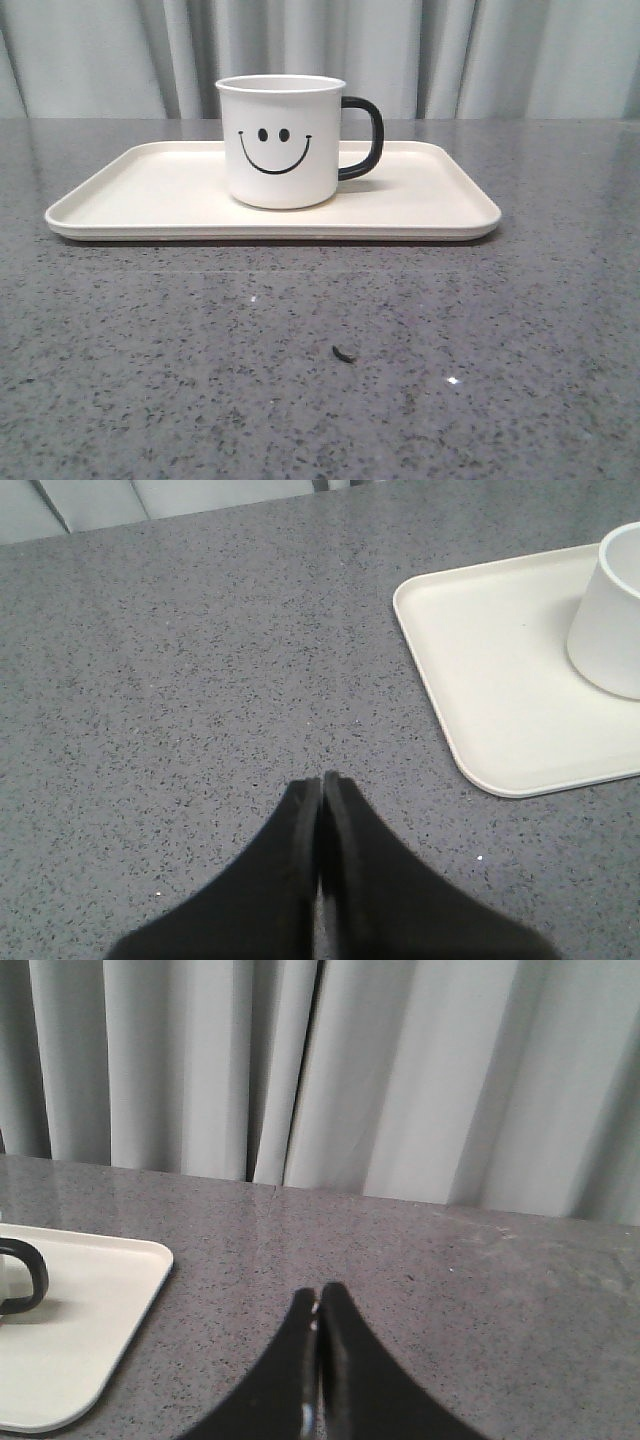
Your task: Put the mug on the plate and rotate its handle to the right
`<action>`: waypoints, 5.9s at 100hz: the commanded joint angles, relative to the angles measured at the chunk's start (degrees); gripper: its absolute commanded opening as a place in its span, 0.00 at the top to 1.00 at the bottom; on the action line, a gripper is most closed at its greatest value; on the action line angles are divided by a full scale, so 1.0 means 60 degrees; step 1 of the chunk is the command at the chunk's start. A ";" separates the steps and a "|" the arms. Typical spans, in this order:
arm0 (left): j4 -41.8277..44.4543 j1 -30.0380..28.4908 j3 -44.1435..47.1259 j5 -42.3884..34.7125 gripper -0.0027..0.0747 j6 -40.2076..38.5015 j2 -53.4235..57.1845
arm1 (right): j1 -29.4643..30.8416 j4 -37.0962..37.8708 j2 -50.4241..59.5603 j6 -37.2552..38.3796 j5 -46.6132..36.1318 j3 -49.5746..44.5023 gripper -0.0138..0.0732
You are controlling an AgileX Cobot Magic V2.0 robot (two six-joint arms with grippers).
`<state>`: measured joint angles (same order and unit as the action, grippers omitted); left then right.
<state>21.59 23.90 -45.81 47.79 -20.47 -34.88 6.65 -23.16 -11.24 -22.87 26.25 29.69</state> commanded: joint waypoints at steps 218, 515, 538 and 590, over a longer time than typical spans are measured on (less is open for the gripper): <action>-0.1360 -0.4231 0.7721 -0.8986 0.99 -0.0061 0.6176 | 0.0069 -0.0116 -0.0112 0.0027 -0.0731 0.0199 0.91; -0.1360 -0.4231 0.7721 -0.8925 0.99 -0.0061 0.6176 | -0.0210 0.4716 0.2119 0.5908 -0.3048 -0.5193 0.91; -0.1360 -0.4231 0.7721 -0.8925 0.99 -0.0061 0.6176 | -0.0210 0.4716 0.2119 0.5908 -0.3167 -0.5193 0.91; -0.1360 -0.4231 0.7721 -0.8925 0.99 -0.0061 0.6176 | -0.0210 0.4716 0.2119 0.5908 -0.3167 -0.5193 0.91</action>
<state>13.55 -1.45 0.20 -1.44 -20.72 0.29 5.38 4.25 0.58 12.74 12.14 -1.51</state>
